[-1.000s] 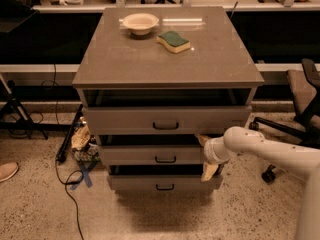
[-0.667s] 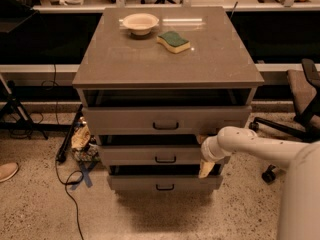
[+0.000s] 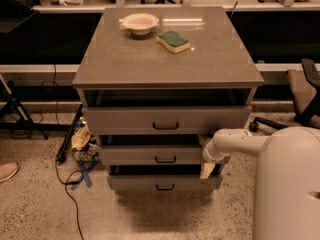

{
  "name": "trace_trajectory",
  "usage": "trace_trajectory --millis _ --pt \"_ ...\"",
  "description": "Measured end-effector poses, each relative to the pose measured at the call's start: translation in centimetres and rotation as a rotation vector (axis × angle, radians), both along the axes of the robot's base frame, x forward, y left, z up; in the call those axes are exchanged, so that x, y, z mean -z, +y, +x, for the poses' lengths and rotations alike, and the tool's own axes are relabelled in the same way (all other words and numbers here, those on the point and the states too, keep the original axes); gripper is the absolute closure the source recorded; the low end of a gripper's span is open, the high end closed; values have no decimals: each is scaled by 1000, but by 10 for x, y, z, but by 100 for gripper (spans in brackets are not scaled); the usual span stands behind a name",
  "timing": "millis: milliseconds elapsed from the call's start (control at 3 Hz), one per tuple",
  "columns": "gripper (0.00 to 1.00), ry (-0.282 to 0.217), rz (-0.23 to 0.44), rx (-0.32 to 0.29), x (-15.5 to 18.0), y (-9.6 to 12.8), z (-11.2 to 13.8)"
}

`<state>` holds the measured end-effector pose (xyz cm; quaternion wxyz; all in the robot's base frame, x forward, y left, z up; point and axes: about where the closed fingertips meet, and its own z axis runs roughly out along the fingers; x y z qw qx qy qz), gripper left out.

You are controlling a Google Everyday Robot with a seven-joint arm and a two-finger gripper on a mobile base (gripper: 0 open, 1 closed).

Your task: Open middle drawer

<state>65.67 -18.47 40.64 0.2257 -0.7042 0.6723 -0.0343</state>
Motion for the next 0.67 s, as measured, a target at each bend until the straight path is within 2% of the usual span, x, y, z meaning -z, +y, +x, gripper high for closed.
trace_trajectory --millis 333,667 --pt "17 19 -18 33 7 -11 -7" --pt "40 42 -20 46 9 -21 -26"
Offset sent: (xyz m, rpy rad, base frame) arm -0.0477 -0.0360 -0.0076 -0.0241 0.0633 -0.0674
